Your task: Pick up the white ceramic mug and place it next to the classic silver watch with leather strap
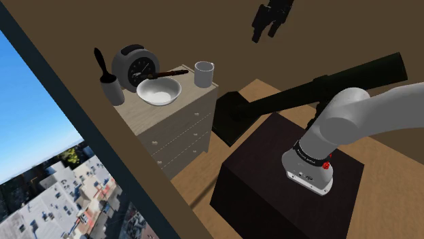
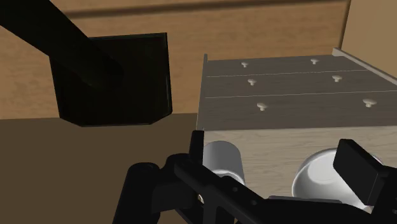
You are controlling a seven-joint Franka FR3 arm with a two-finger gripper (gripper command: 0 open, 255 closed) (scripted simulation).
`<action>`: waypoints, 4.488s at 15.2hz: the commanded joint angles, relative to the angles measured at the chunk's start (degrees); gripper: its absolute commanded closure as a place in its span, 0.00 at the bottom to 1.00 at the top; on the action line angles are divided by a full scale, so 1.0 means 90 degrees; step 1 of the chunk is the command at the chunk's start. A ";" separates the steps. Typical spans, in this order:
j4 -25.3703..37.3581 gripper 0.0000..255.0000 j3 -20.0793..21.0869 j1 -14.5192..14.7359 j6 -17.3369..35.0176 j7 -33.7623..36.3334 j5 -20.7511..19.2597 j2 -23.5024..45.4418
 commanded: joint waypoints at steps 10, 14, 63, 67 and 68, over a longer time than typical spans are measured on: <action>0.0015 0.00 0.0248 -0.0113 0.1697 0.0320 -0.0052 0.1739; 0.0253 0.00 0.0347 -0.0172 0.2338 0.0493 -0.0143 0.2634; 0.2455 1.00 0.0447 -0.0224 0.3599 0.1226 -0.0828 0.6197; 0.2633 1.00 0.0457 -0.0229 0.3291 0.1188 -0.0787 0.6064; 0.2681 1.00 0.0459 -0.0230 0.3213 0.1179 -0.0778 0.6034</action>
